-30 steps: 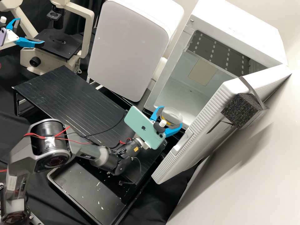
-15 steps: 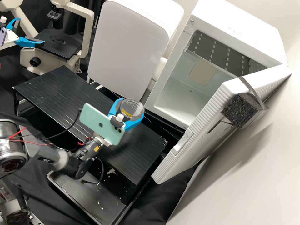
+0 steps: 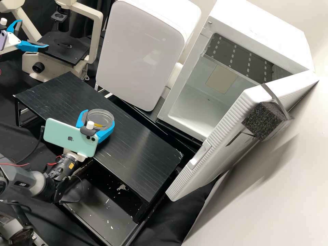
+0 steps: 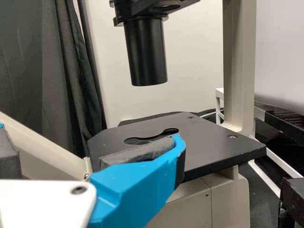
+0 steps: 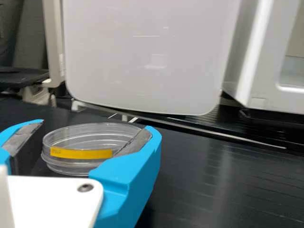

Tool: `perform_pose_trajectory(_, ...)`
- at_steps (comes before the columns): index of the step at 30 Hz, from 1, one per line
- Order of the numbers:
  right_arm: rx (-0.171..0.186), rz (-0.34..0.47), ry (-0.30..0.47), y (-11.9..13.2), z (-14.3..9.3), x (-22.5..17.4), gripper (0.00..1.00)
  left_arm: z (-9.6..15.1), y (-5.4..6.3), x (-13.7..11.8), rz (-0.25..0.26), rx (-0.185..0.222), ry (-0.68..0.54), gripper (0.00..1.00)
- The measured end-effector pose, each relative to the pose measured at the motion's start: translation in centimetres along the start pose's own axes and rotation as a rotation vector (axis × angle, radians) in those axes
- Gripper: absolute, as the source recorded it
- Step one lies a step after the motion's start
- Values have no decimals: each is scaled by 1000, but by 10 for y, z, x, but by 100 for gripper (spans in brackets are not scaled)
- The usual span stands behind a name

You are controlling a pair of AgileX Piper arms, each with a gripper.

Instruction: Take the petri dish out of the incubator

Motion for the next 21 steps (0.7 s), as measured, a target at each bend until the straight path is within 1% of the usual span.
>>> perform_pose_trajectory(6, 25, -11, -19, -3, 6, 2, 0, 0, 0, 0, 0, 0, 0, 100)
perform_pose_trajectory(7, 27, -1, -19, -2, 7, 3, 0, 0, 0, 0, 0, 0, 0, 100)
perform_pose_trajectory(15, 30, 55, -94, 10, 23, 2, 0, 0, 0, 0, 0, 0, 0, 100)
perform_pose_trajectory(21, 30, 65, -105, 12, 25, 1, 0, 0, 0, 0, 0, 0, 0, 100)
